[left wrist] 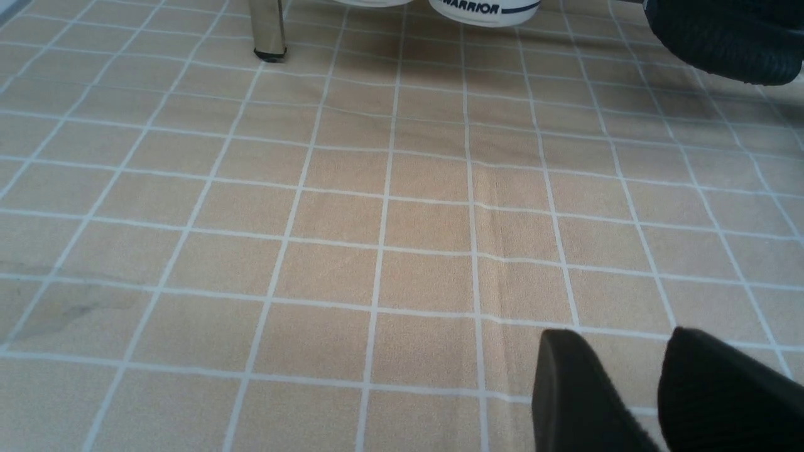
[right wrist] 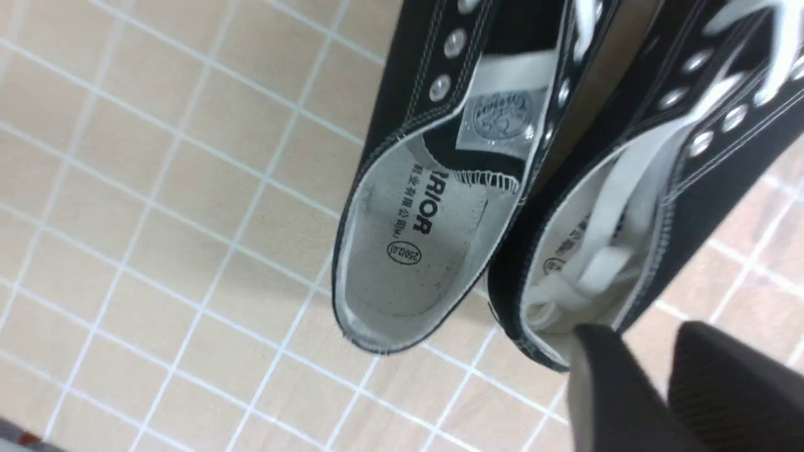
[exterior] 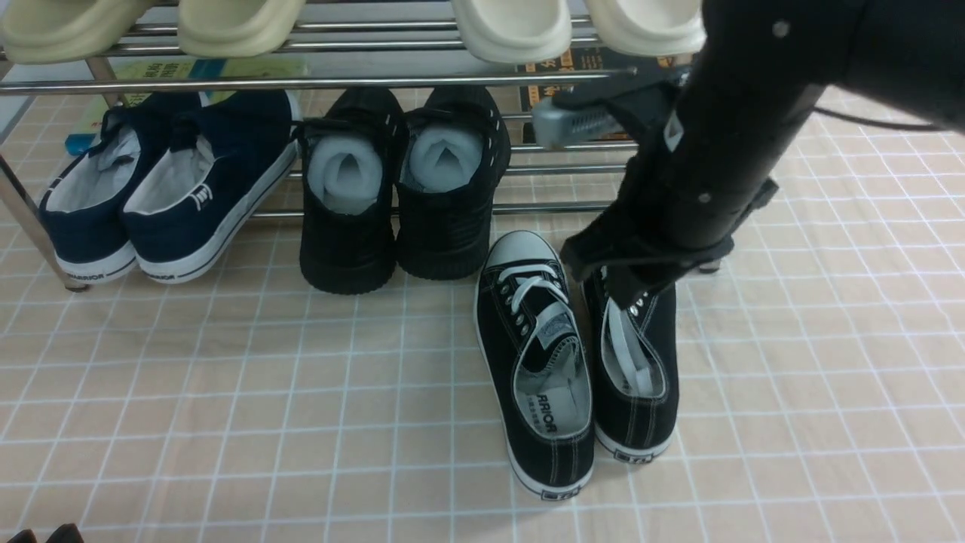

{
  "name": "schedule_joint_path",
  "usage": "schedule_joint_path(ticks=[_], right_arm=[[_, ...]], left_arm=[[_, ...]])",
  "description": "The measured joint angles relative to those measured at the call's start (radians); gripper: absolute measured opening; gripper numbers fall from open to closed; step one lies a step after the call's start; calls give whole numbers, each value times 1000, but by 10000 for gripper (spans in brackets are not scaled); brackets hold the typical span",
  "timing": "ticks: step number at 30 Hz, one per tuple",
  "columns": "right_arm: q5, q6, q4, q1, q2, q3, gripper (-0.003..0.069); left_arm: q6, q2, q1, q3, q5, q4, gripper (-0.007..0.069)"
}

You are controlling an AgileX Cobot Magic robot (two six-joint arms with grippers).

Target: Take the shoes off the shelf from the light coffee tablecloth by hand.

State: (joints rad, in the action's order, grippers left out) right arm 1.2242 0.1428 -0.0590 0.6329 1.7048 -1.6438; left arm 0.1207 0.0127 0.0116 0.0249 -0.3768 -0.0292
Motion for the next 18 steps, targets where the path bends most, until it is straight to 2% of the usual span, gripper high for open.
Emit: schedule_joint_path(ticks=[4,6,11,14,16,17,18], right_arm=[[13,-18,0,0,-113,0,20],[16,-20,0,0,-191,8,-13],[22,-26,8,0,-379,94,-16],[3,-44,21,0,-564,243,-16],[-47,-57,22,0,-647,330,-16],[-193,-63,22,0,-745,457,-16],[-209,-63,22,0,-768,487,-16]], left_arm=[[0,0,0,0,0,0,240],[0,0,0,0,0,0,240],[0,0,0,0,0,0,240],[0,0,0,0,0,0,240],[0,0,0,0,0,0,240],[0,0,0,0,0,0,240],[0,0,0,0,0,0,240]])
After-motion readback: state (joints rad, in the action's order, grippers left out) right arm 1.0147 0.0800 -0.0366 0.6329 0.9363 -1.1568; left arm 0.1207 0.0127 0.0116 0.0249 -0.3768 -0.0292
